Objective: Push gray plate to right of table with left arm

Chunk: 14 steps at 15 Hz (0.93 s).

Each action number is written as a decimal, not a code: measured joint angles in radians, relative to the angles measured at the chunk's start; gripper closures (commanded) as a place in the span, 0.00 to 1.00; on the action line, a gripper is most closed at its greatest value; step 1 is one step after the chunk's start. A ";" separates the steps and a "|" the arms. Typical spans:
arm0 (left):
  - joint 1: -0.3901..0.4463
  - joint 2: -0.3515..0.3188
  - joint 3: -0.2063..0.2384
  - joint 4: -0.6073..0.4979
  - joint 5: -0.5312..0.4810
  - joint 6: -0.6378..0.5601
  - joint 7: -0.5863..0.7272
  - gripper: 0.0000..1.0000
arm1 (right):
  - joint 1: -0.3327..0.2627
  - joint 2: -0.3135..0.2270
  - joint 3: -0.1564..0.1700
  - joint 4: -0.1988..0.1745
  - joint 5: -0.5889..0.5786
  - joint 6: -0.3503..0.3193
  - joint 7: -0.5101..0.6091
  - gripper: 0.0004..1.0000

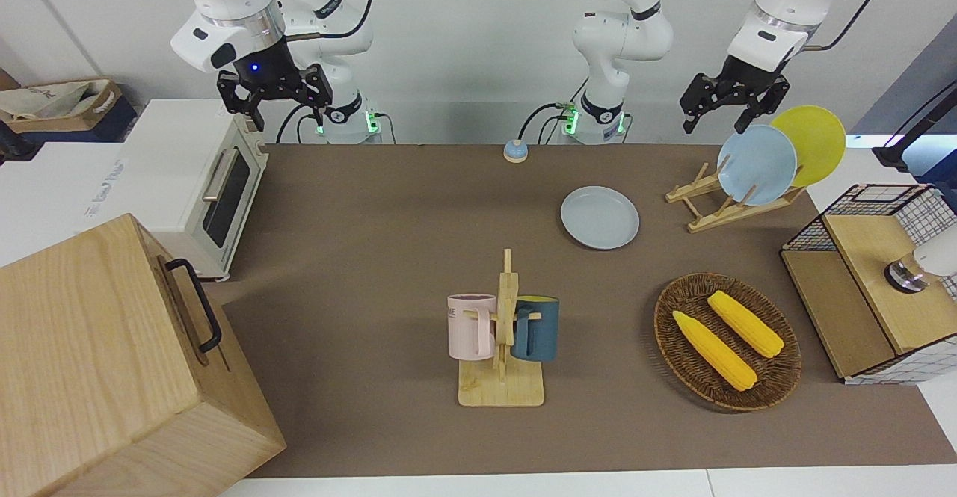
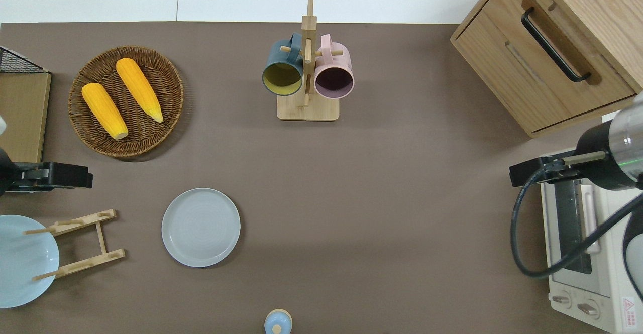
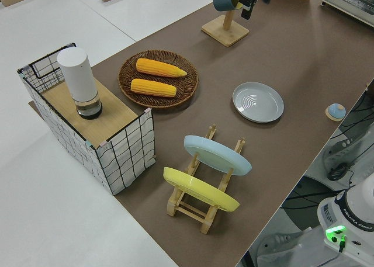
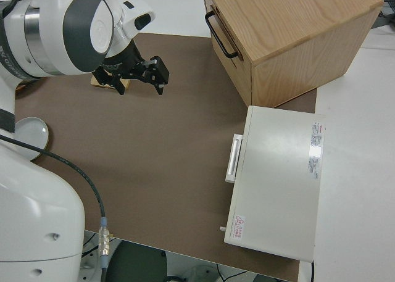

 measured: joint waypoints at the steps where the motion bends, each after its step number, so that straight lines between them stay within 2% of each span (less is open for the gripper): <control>1: 0.000 0.000 0.000 0.000 0.000 0.000 0.000 0.01 | 0.000 0.000 0.000 0.000 0.000 0.000 0.000 0.02; 14: -0.001 0.022 -0.010 -0.032 0.000 0.001 -0.060 0.01 | 0.000 0.000 0.000 0.000 0.000 0.000 0.000 0.02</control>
